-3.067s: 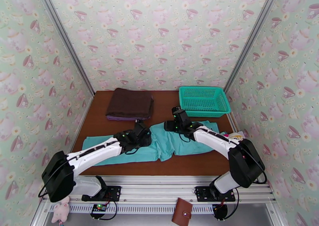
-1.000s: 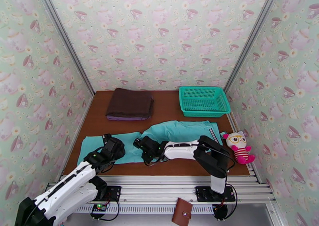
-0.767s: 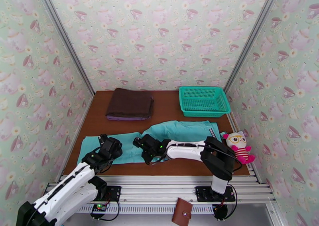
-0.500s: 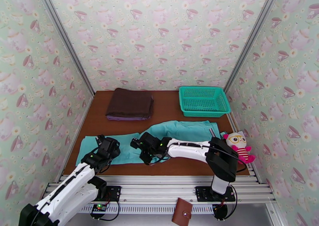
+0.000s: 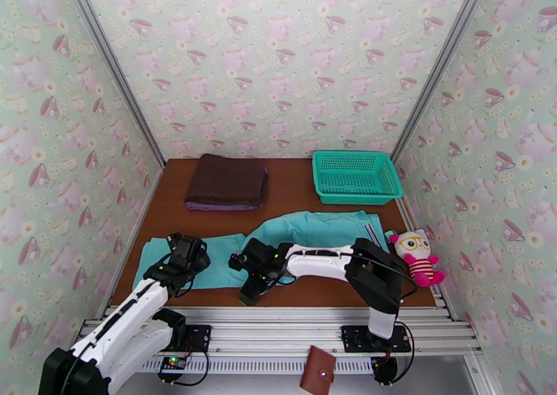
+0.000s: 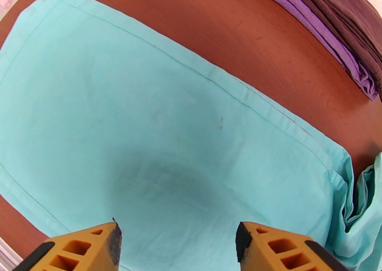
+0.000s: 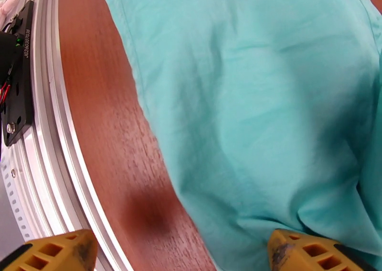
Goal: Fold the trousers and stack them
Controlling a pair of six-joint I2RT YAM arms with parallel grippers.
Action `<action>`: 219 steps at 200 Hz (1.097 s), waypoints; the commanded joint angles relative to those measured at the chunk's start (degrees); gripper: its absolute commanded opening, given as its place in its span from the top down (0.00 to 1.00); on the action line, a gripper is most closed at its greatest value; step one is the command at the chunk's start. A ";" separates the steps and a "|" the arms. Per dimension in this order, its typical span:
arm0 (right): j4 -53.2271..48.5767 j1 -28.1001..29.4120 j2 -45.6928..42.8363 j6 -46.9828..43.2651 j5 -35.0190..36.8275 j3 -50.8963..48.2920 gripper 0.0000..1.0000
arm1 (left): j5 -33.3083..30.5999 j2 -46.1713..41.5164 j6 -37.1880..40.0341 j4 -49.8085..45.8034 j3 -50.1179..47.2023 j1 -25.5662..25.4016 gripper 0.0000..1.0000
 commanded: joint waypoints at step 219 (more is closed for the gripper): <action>-2.15 -23.78 1.07 12.65 18.57 -1.43 0.01 | 9.68 22.24 15.93 3.71 14.38 27.62 0.39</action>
